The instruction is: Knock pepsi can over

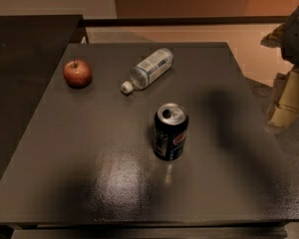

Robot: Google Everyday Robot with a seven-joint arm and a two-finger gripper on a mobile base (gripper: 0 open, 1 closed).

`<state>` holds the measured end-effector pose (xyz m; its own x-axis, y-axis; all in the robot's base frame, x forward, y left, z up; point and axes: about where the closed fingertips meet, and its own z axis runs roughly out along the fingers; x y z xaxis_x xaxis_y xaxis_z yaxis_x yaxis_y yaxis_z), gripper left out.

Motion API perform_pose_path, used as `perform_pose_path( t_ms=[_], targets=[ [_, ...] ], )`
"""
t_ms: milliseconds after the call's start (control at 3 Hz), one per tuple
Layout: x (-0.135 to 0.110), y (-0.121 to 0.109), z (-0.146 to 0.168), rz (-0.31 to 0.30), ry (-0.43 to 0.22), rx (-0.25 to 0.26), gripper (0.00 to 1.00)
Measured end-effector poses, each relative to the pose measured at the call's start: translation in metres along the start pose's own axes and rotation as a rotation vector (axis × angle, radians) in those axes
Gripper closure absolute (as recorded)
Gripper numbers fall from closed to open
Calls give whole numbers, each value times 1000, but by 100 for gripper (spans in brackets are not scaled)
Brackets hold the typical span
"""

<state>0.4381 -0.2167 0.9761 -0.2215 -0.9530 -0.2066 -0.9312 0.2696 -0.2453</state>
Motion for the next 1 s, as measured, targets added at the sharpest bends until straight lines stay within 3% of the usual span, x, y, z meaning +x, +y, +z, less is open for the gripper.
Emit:
perform_pose_path(
  t_ms=[333,667,1000],
  targets=[
    [0,0,0,0,0,0,0],
    [-7,5,7,-5,-65,-26,0],
    [-25,14,26,-7,-198,-71,0]
  ],
)
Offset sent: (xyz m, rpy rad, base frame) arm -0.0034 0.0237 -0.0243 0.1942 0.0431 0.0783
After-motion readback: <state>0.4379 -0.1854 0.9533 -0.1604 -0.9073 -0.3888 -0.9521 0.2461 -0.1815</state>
